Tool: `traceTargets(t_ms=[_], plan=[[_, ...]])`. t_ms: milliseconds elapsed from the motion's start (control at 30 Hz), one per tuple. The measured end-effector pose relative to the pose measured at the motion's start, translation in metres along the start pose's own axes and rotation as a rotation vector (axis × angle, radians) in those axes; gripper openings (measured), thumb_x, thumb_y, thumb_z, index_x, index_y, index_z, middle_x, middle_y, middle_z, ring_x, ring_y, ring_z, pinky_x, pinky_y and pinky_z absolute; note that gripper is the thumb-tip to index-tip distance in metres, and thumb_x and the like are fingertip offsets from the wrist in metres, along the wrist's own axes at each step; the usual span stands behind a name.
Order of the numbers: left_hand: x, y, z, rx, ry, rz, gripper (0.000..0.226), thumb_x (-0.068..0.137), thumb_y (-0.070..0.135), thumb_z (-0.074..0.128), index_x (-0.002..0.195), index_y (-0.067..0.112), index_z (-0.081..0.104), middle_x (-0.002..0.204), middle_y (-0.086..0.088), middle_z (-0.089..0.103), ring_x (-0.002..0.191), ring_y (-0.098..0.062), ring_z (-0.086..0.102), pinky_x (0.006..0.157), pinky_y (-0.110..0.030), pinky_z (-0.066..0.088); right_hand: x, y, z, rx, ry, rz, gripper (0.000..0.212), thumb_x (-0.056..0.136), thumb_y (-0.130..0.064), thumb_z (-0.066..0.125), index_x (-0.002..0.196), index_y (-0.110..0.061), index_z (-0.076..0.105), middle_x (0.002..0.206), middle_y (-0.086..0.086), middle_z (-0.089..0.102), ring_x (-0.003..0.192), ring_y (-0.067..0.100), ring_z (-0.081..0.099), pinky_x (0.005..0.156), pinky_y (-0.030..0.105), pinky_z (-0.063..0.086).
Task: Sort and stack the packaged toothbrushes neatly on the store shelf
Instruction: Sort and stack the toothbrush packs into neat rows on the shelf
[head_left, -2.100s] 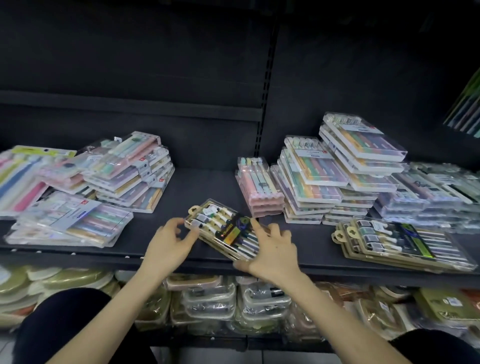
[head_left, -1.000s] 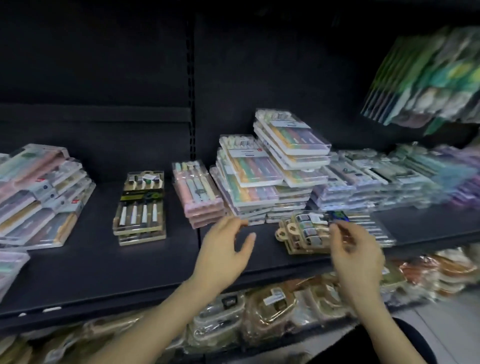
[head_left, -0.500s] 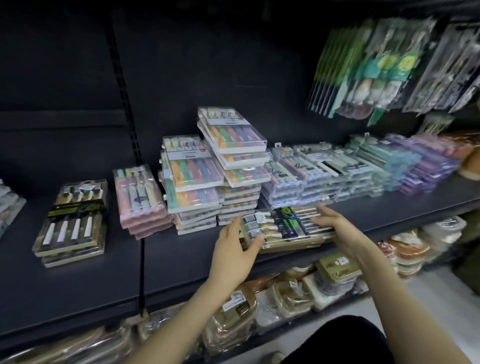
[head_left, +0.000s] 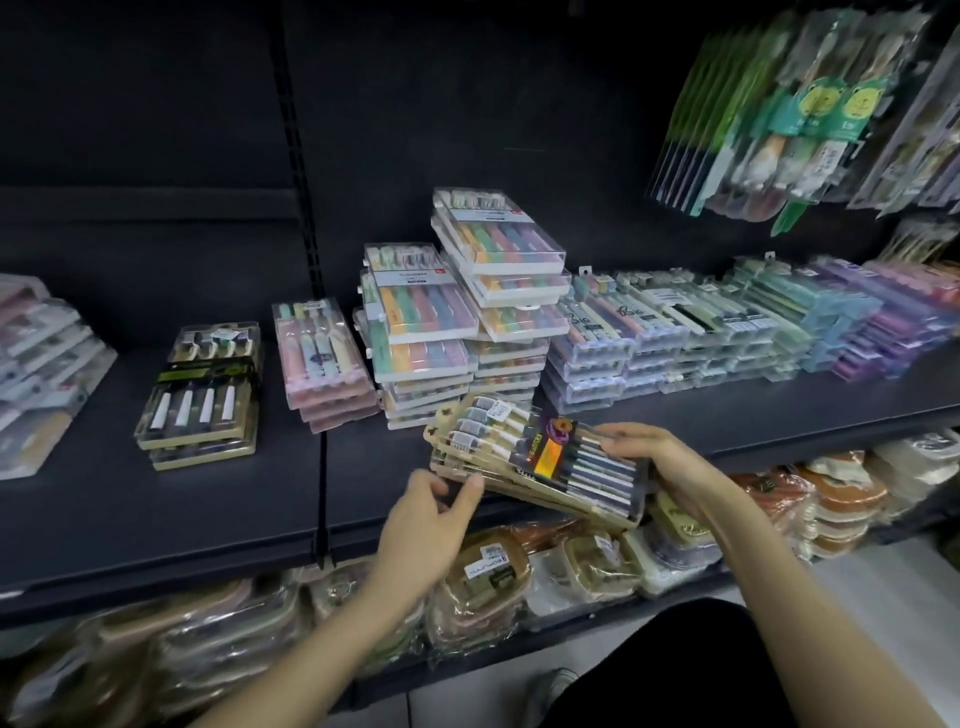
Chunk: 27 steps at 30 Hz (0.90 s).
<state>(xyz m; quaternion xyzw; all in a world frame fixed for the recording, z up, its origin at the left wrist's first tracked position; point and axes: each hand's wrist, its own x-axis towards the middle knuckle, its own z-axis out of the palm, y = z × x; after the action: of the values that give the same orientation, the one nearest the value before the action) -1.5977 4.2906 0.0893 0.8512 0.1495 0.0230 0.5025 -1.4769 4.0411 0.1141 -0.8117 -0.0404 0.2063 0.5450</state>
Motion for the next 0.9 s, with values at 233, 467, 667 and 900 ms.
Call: traceTargets(t_ms=[233,467,667,900], plan=[[-0.024,-0.001,0.012,-0.795,-0.194,-0.256,0.108,0.061,0.063,0.072,0.148,0.040,0.012,0.134,-0.001,0.055,0.119,-0.028,0.057,0.102,-0.052,0.044,-0.046,-0.018,0.055,-0.084,-0.313,0.000,0.038,0.076,-0.047,0.067,0.114,-0.042,0.067,0.113,-0.008,0.071,0.104,0.010,0.066,0.082,0.019,0.050],[-0.045,-0.022,-0.022,-0.947,-0.079,-0.238,0.068,0.078,0.024,0.076,0.135,0.034,0.040,0.111,0.000,0.070,0.097,-0.023,0.070,0.090,-0.049,0.053,-0.078,-0.036,0.126,-0.079,-0.318,-0.022,0.033,0.088,-0.045,0.060,0.116,-0.030,0.067,0.110,-0.013,0.071,0.105,0.005,0.065,0.093,0.025,0.046],[-0.090,-0.048,-0.100,-0.768,0.028,-0.126,0.090,0.060,0.043,0.086,0.137,0.041,0.040,0.115,0.010,0.069,0.107,-0.017,0.065,0.099,-0.048,0.047,-0.104,-0.059,0.198,0.031,-0.378,-0.108,0.023,0.089,-0.025,0.065,0.110,-0.019,0.070,0.102,-0.004,0.074,0.094,0.010,0.070,0.078,0.018,0.052],[-0.030,-0.052,-0.210,-0.689,0.155,-0.080,0.053,0.075,0.034,0.076,0.123,0.023,0.057,0.107,0.002,0.072,0.097,-0.019,0.069,0.085,-0.038,0.053,-0.058,-0.140,0.289,0.256,-0.268,-0.225,0.020,0.090,-0.012,0.063,0.108,-0.016,0.070,0.100,-0.006,0.074,0.088,0.000,0.068,0.066,0.008,0.047]])
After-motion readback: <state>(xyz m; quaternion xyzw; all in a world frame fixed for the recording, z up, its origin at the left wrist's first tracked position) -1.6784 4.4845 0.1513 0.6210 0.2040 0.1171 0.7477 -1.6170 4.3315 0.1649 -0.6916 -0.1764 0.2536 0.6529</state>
